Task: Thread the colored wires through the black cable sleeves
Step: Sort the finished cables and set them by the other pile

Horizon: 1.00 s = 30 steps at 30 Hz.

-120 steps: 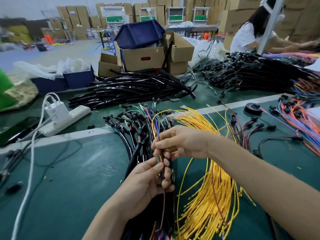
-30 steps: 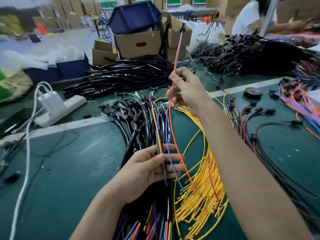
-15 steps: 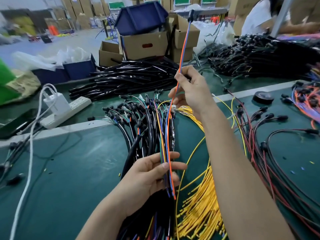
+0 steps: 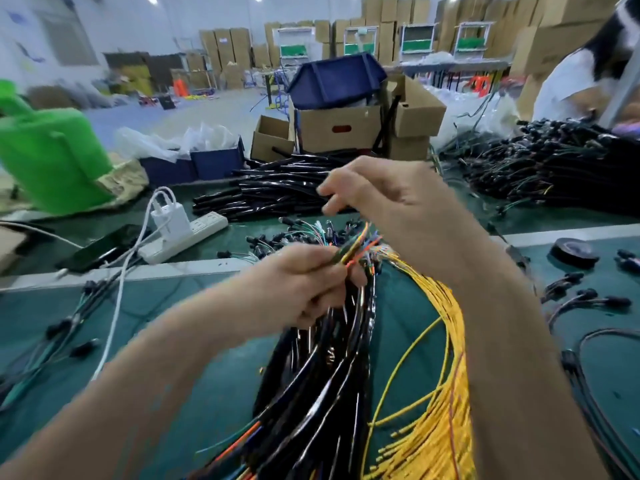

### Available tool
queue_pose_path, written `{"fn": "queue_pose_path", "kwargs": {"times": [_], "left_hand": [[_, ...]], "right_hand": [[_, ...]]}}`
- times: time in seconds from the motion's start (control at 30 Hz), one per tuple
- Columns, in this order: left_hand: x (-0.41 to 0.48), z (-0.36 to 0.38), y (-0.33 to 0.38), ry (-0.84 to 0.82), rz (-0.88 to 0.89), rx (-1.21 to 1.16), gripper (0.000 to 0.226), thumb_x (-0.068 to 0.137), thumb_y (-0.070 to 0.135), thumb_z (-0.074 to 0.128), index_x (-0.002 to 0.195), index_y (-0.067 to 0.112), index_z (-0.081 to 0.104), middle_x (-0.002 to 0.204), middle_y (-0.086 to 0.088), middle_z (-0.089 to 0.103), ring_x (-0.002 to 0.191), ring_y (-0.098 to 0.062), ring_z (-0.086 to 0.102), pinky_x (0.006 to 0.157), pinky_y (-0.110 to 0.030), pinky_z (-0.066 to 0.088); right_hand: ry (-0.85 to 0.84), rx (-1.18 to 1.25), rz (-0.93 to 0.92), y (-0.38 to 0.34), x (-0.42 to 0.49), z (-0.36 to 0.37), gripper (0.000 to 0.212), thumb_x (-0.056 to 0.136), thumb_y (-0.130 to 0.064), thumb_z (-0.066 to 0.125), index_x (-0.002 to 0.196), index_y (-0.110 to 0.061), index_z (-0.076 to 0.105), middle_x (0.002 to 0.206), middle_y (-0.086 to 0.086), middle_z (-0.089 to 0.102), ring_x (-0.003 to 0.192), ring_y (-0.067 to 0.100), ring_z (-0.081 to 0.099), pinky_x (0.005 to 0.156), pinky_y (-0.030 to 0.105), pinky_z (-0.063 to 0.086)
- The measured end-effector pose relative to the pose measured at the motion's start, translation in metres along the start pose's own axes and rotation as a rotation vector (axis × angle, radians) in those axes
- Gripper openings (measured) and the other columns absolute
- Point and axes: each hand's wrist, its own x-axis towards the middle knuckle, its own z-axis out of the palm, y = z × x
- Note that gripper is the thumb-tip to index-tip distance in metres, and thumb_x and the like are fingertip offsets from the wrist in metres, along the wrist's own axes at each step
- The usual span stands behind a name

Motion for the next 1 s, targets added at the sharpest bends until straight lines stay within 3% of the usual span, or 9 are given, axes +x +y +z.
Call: {"fn": "queue_pose_path", "kwargs": {"times": [0.1,0.2,0.27,0.4,0.6,0.73,0.8,0.9,1.0], "left_hand": [[0.016,-0.037,0.042,-0.085,-0.038,0.318,0.033,0.098,0.019,0.045,0.067,0.019,0.057,0.052,0.008,0.039,0.046,-0.006,0.026,0.041,-0.015,0.023],[0.022,-0.058,0.059,-0.109,-0.12,0.519,0.03,0.084,0.039,0.052,0.069,0.019,0.069,0.05,0.009,0.04,0.046,-0.007,0.029,0.043,-0.015,0.027],[0.024,-0.067,0.058,-0.044,-0.13,0.56,0.03,0.078,0.044,0.056,0.064,0.022,0.071,0.048,0.009,0.044,0.044,-0.004,0.034,0.043,-0.012,0.031],[0.023,-0.08,0.042,0.114,-0.061,0.406,0.028,0.07,0.043,0.067,0.069,0.016,0.074,0.058,0.003,0.061,0.048,-0.004,0.045,0.046,-0.013,0.041],[0.021,-0.084,0.032,0.255,-0.129,0.041,0.013,0.065,0.022,0.071,0.072,0.012,0.077,0.071,-0.008,0.071,0.052,-0.003,0.06,0.053,-0.013,0.052],[0.021,-0.075,0.022,0.335,-0.088,0.082,0.013,0.066,0.017,0.073,0.073,0.006,0.076,0.066,-0.009,0.07,0.052,-0.006,0.062,0.054,-0.016,0.053],[0.024,-0.069,0.017,0.333,-0.082,0.129,0.007,0.074,0.012,0.071,0.076,0.005,0.073,0.058,-0.005,0.068,0.052,-0.006,0.063,0.054,-0.016,0.053],[0.029,-0.068,0.013,0.32,-0.102,0.138,0.006,0.076,0.013,0.07,0.072,0.009,0.073,0.056,-0.003,0.065,0.05,-0.005,0.06,0.054,-0.016,0.052],[0.029,-0.071,0.006,0.218,-0.136,0.113,0.012,0.071,0.022,0.069,0.07,0.011,0.074,0.06,-0.004,0.066,0.045,-0.003,0.055,0.05,-0.015,0.05]], "right_hand": [[-0.152,-0.006,-0.048,-0.004,0.001,0.02,0.022,0.093,-0.042,0.053,0.09,-0.025,0.066,0.07,-0.003,0.066,0.061,0.009,0.06,0.063,0.029,0.049],[-0.164,0.005,-0.004,0.007,0.005,0.024,0.016,0.093,-0.035,0.057,0.105,-0.029,0.064,0.063,0.0,0.066,0.05,0.001,0.052,0.053,0.012,0.036],[-0.169,0.003,0.016,0.012,0.006,0.024,0.02,0.092,-0.031,0.059,0.111,-0.031,0.065,0.059,0.002,0.065,0.046,0.0,0.049,0.048,0.01,0.034],[-0.123,0.094,0.016,0.019,0.006,0.027,0.016,0.091,-0.025,0.063,0.102,-0.028,0.074,0.049,0.0,0.059,0.038,0.0,0.043,0.042,0.007,0.029],[-0.126,0.13,0.066,0.023,0.01,0.025,0.015,0.09,-0.022,0.064,0.1,-0.027,0.075,0.048,-0.004,0.06,0.037,0.0,0.043,0.042,0.007,0.029],[-0.196,0.076,0.104,0.024,0.006,0.027,0.014,0.09,-0.021,0.063,0.091,-0.027,0.076,0.055,-0.004,0.066,0.038,0.0,0.046,0.043,0.01,0.032],[-0.203,0.073,0.146,0.024,0.006,0.03,0.014,0.088,-0.013,0.063,0.087,-0.02,0.075,0.061,-0.001,0.069,0.043,0.001,0.056,0.048,0.014,0.042],[-0.149,0.142,0.172,0.02,0.005,0.038,0.012,0.082,-0.009,0.07,0.089,-0.019,0.069,0.072,0.0,0.07,0.049,0.004,0.059,0.049,0.014,0.043],[-0.081,0.086,0.15,0.021,0.004,0.044,0.01,0.075,-0.014,0.077,0.08,-0.019,0.069,0.069,-0.002,0.071,0.059,0.005,0.061,0.054,0.015,0.045]]}}
